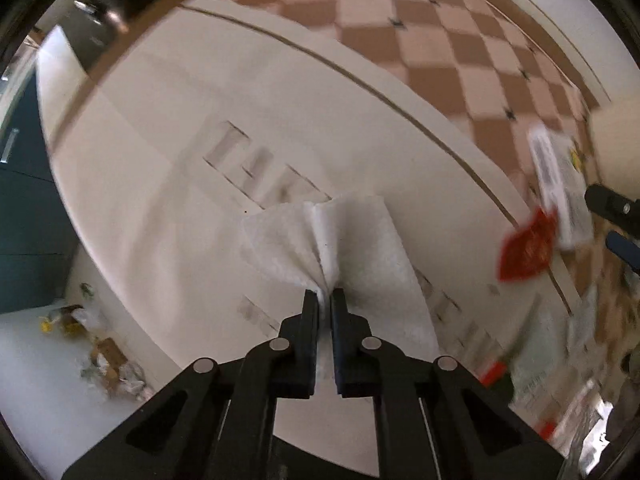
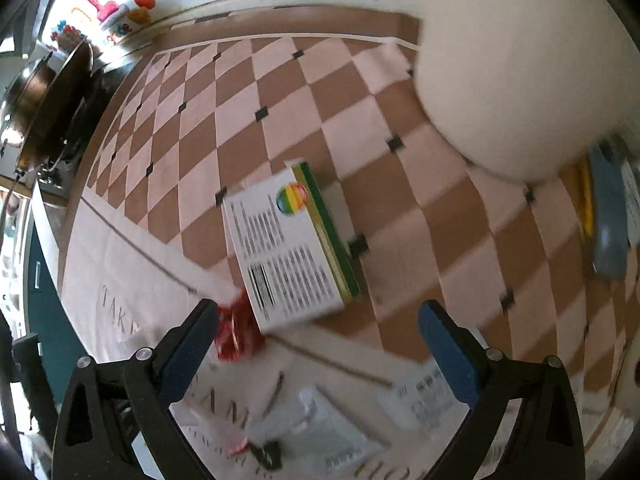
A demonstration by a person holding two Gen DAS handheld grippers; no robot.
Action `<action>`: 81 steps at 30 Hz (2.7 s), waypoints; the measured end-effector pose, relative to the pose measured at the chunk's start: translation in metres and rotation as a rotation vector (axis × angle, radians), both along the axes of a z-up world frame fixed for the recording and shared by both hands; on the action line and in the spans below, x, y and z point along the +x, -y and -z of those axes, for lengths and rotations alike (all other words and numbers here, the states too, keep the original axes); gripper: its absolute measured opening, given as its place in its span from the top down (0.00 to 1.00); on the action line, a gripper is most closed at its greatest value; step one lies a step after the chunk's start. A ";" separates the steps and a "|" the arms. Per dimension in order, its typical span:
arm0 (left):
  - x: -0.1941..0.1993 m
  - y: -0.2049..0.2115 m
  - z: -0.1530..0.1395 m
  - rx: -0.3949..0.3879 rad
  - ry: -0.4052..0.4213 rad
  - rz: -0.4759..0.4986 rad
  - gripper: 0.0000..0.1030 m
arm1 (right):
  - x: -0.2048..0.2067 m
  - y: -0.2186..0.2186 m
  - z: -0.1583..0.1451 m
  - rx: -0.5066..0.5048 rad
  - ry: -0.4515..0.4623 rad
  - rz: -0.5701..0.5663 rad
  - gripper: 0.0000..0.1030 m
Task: Collect trash
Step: 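Grasp the white tissue with the left tool while the right tool grasps the green-white medicine box, then carry the tissue and medicine box over the trash bin, then open both tools to drop the tissue and box into the bin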
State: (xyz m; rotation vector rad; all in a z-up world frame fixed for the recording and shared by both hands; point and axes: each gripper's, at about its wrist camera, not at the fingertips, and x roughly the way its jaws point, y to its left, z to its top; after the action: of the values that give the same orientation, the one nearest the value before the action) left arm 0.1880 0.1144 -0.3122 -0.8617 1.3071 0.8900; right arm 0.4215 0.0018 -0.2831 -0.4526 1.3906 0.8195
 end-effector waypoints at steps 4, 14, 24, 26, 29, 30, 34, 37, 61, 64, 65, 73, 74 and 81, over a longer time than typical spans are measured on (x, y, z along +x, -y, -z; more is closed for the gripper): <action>0.000 -0.014 -0.001 0.058 -0.038 -0.036 0.96 | 0.003 -0.026 0.018 -0.033 0.010 -0.024 0.03; 0.001 -0.009 -0.025 0.135 -0.027 -0.057 0.96 | 0.003 -0.040 0.029 -0.060 0.067 -0.033 0.28; -0.038 -0.015 -0.112 0.363 0.060 -0.060 0.96 | -0.001 -0.023 -0.039 0.086 0.128 0.038 0.28; -0.056 -0.018 -0.123 0.387 0.079 -0.074 0.96 | -0.016 -0.027 -0.054 0.123 0.125 0.026 0.28; -0.087 -0.021 -0.141 0.426 0.102 -0.099 0.96 | -0.048 -0.030 -0.076 0.177 0.107 -0.011 0.28; -0.100 -0.020 -0.147 0.440 0.108 -0.111 0.96 | -0.059 -0.029 -0.081 0.189 0.103 -0.025 0.28; -0.142 -0.014 -0.165 0.481 0.108 -0.159 0.96 | -0.118 -0.034 -0.100 0.231 0.078 -0.111 0.28; -0.182 -0.012 -0.171 0.499 0.093 -0.205 0.96 | -0.162 -0.041 -0.107 0.248 0.063 -0.181 0.28; -0.469 -0.067 0.169 -0.067 0.100 -0.619 0.96 | -0.502 -0.117 0.156 -0.031 -0.093 -0.615 0.29; -0.483 -0.078 0.249 -0.170 0.137 -0.644 0.96 | -0.520 -0.124 0.220 -0.076 -0.097 -0.625 0.29; -0.487 -0.081 0.272 -0.199 0.142 -0.647 0.96 | -0.526 -0.127 0.245 -0.092 -0.097 -0.629 0.29; -0.499 -0.102 0.423 -0.362 0.207 -0.645 0.90 | -0.556 -0.154 0.421 -0.192 -0.138 -0.640 0.29; -0.500 -0.103 0.432 -0.363 0.201 -0.644 0.83 | -0.557 -0.158 0.437 -0.200 -0.149 -0.642 0.29; -0.519 -0.099 0.446 -0.291 0.159 -0.661 0.07 | -0.570 -0.179 0.521 -0.234 -0.201 -0.678 0.28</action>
State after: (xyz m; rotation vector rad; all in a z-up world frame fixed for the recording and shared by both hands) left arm -0.3309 0.2132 -0.7586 -1.6150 1.0309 1.1192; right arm -0.1490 0.1813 -0.8039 -1.0835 1.5431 1.2768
